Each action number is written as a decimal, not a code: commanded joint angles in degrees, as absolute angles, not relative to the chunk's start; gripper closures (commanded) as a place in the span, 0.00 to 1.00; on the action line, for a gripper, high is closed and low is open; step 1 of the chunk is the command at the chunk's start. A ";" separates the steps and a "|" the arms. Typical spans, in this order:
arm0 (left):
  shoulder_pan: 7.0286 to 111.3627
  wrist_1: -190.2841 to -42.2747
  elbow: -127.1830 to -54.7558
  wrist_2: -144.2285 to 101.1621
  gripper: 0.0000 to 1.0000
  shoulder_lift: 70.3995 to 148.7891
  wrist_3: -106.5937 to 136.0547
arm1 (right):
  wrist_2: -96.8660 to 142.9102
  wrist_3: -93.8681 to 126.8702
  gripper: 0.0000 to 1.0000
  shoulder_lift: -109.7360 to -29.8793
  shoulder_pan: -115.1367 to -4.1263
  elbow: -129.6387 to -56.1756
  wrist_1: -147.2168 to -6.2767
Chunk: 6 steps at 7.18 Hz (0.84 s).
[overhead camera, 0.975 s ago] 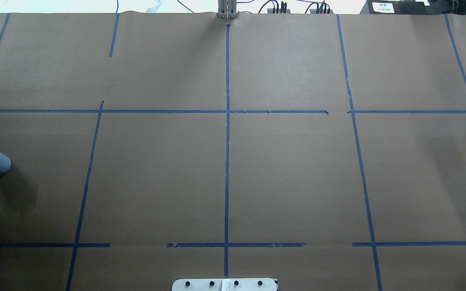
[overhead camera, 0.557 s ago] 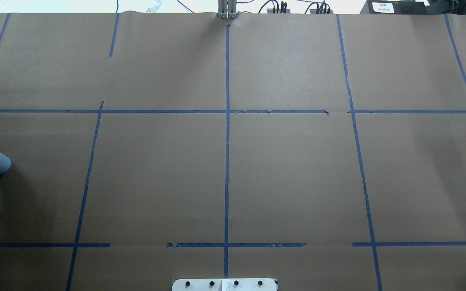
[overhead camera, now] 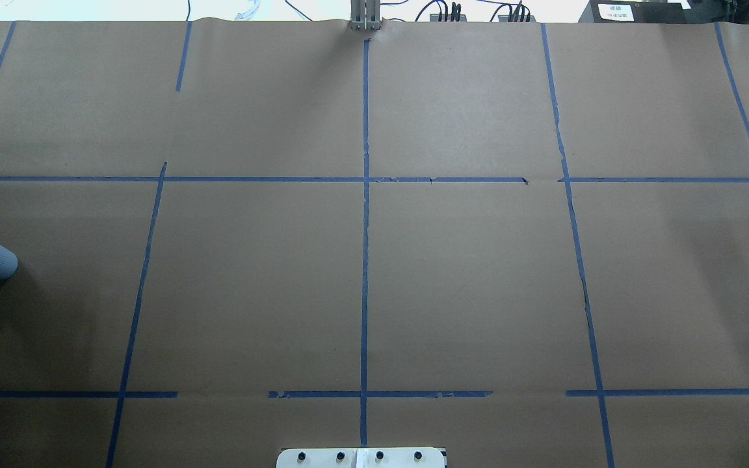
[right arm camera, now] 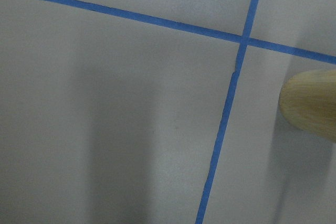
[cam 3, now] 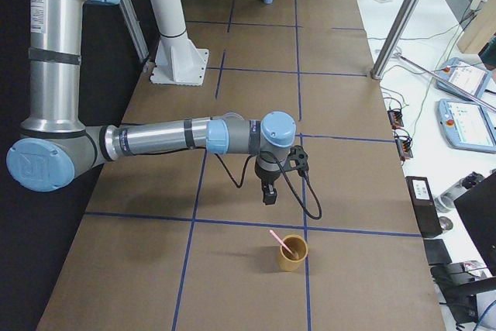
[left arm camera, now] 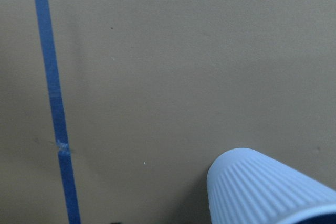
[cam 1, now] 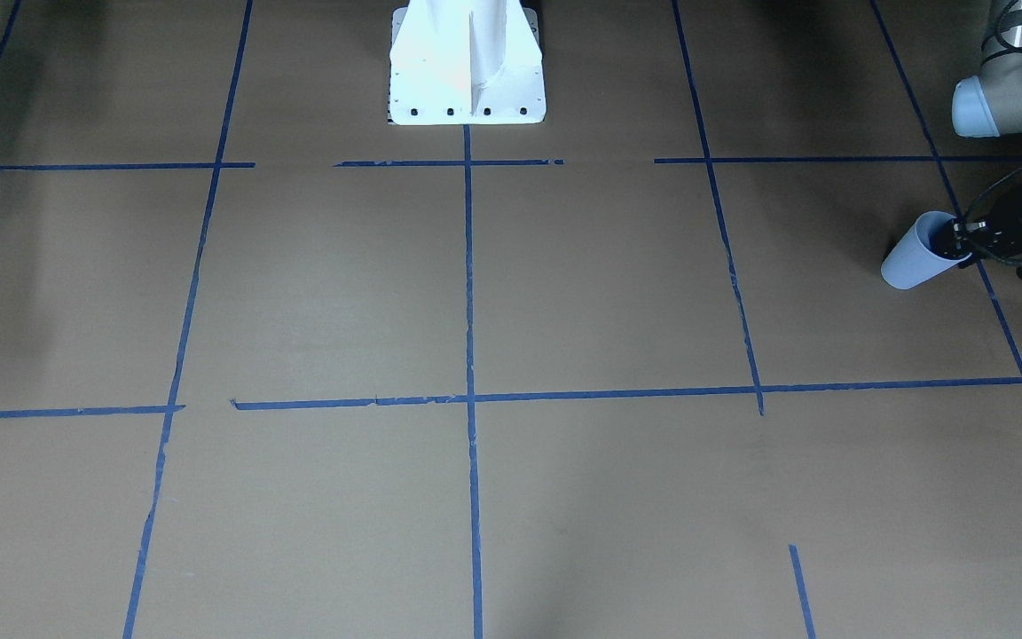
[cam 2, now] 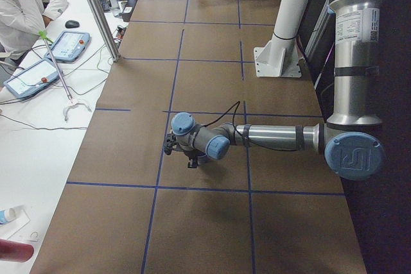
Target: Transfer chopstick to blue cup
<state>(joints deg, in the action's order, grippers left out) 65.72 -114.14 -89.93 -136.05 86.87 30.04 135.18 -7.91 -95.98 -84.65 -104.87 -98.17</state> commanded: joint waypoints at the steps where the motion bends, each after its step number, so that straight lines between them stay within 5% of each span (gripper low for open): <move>1: 64.95 -113.30 -96.98 -138.59 1.00 89.55 47.10 | 135.18 -7.91 0.00 -95.98 -84.64 -104.94 -98.09; 4: 48.40 -111.72 -102.04 -134.33 1.00 107.42 82.68 | 135.09 -8.00 0.00 -96.06 -84.55 -104.77 -96.68; 6: 38.18 -95.81 -100.91 -120.22 1.00 123.92 89.12 | 135.18 -7.91 0.00 -96.06 -84.29 -104.77 -96.68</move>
